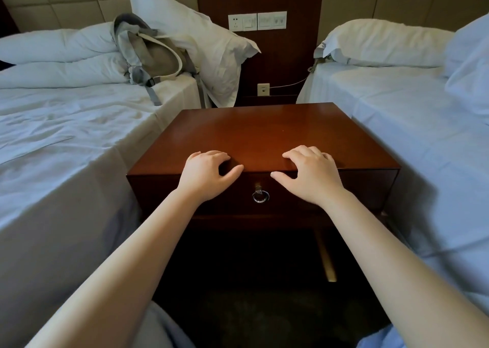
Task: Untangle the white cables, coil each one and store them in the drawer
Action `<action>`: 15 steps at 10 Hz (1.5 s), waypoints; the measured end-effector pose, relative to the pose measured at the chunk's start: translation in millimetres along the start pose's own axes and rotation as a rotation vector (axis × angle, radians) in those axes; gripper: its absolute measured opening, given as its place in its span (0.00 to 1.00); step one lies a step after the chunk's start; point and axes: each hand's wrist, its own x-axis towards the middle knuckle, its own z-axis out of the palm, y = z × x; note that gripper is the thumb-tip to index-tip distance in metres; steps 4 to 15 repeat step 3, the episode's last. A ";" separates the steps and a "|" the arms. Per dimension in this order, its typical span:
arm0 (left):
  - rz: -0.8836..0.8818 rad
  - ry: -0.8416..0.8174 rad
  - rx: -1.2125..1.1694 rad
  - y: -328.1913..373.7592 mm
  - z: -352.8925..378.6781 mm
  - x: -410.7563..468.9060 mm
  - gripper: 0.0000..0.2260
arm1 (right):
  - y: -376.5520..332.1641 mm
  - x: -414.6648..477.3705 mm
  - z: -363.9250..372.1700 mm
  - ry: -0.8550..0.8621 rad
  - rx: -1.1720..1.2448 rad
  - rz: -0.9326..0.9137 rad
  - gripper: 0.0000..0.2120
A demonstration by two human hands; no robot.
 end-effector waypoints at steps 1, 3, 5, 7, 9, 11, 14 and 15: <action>-0.108 -0.162 -0.048 6.3 -18.0 24.5 0.18 | -1.6 17.5 -13.3 -0.067 0.087 0.056 0.22; -0.199 -0.379 -0.072 1.0 -36.9 94.7 0.16 | -3.9 83.6 -27.4 -0.143 0.222 0.105 0.14; -0.199 -0.379 -0.072 1.0 -36.9 94.7 0.16 | -3.9 83.6 -27.4 -0.143 0.222 0.105 0.14; -0.199 -0.379 -0.072 1.0 -36.9 94.7 0.16 | -3.9 83.6 -27.4 -0.143 0.222 0.105 0.14; -0.199 -0.379 -0.072 1.0 -36.9 94.7 0.16 | -3.9 83.6 -27.4 -0.143 0.222 0.105 0.14; -0.199 -0.379 -0.072 1.0 -36.9 94.7 0.16 | -3.9 83.6 -27.4 -0.143 0.222 0.105 0.14; -0.199 -0.379 -0.072 1.0 -36.9 94.7 0.16 | -3.9 83.6 -27.4 -0.143 0.222 0.105 0.14; -0.199 -0.379 -0.072 1.0 -36.9 94.7 0.16 | -3.9 83.6 -27.4 -0.143 0.222 0.105 0.14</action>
